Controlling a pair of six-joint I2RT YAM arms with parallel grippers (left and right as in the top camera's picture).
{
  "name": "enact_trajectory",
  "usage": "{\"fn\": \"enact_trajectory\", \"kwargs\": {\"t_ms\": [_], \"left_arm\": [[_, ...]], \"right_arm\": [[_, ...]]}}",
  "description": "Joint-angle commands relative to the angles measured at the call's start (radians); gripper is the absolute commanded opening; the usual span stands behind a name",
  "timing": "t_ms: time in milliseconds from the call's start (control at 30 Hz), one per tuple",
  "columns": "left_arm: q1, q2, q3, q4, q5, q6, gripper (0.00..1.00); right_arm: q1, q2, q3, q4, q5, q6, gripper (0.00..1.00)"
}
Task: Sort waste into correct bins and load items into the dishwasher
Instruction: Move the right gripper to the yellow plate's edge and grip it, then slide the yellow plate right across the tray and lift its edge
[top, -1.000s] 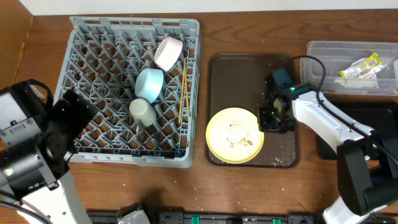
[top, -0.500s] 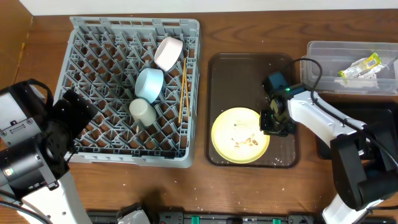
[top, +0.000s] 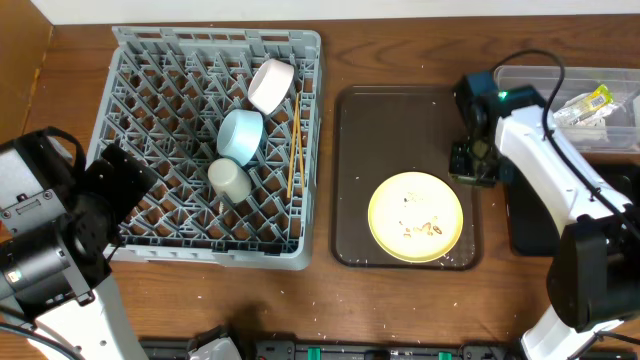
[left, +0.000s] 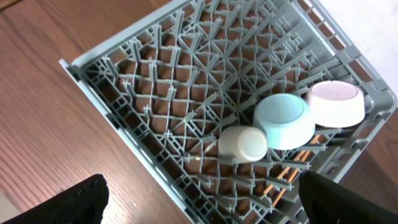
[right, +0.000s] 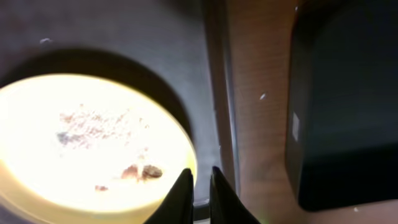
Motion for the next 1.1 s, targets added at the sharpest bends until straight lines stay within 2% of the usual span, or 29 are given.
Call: {"fn": "enact_trajectory", "kwargs": {"t_ms": [0, 67, 133, 200, 233, 333, 367, 400, 567, 833, 900, 1067], "left_arm": [[0.005, -0.001, 0.006, 0.001, -0.009, 0.005, 0.99], [0.004, -0.001, 0.006, 0.001, -0.009, 0.005, 0.99], [0.005, -0.001, 0.006, 0.001, -0.009, 0.005, 0.99], [0.005, -0.001, 0.006, 0.001, -0.009, 0.005, 0.99], [0.005, -0.001, 0.006, 0.001, -0.009, 0.005, 0.99], [0.005, -0.001, 0.006, 0.001, -0.009, 0.005, 0.98], [0.004, -0.001, 0.006, 0.001, -0.009, 0.005, 0.99], [0.005, -0.001, 0.006, 0.001, -0.009, 0.005, 0.99], [0.004, -0.001, 0.006, 0.001, -0.009, 0.005, 0.99], [0.004, -0.001, 0.006, 0.001, -0.009, 0.005, 0.98], [0.005, -0.001, 0.006, 0.001, -0.009, 0.005, 0.99], [0.004, -0.001, 0.006, 0.001, -0.009, 0.005, 0.99]], "right_arm": [[0.034, 0.003, 0.105, -0.037, -0.223, -0.166, 0.38], [0.068, 0.003, 0.112, -0.024, -0.343, -0.208, 0.55], [0.11, 0.004, 0.109, -0.003, -0.349, -0.182, 0.57], [0.196, 0.004, 0.086, 0.077, -0.315, -0.103, 0.76], [0.218, 0.005, 0.08, 0.097, -0.306, -0.079, 0.82], [0.314, 0.011, 0.058, 0.161, -0.23, 0.014, 0.82], [0.34, 0.017, 0.056, 0.171, -0.191, 0.039, 0.82], [0.42, 0.037, 0.053, 0.192, -0.066, 0.079, 0.77], [0.519, 0.092, 0.053, 0.179, 0.055, 0.153, 0.7], [0.574, 0.209, 0.053, 0.188, 0.061, 0.214, 0.5], [0.579, 0.243, 0.053, 0.188, 0.052, 0.215, 0.39], [0.579, 0.253, 0.053, 0.188, 0.05, 0.217, 0.27]]}}
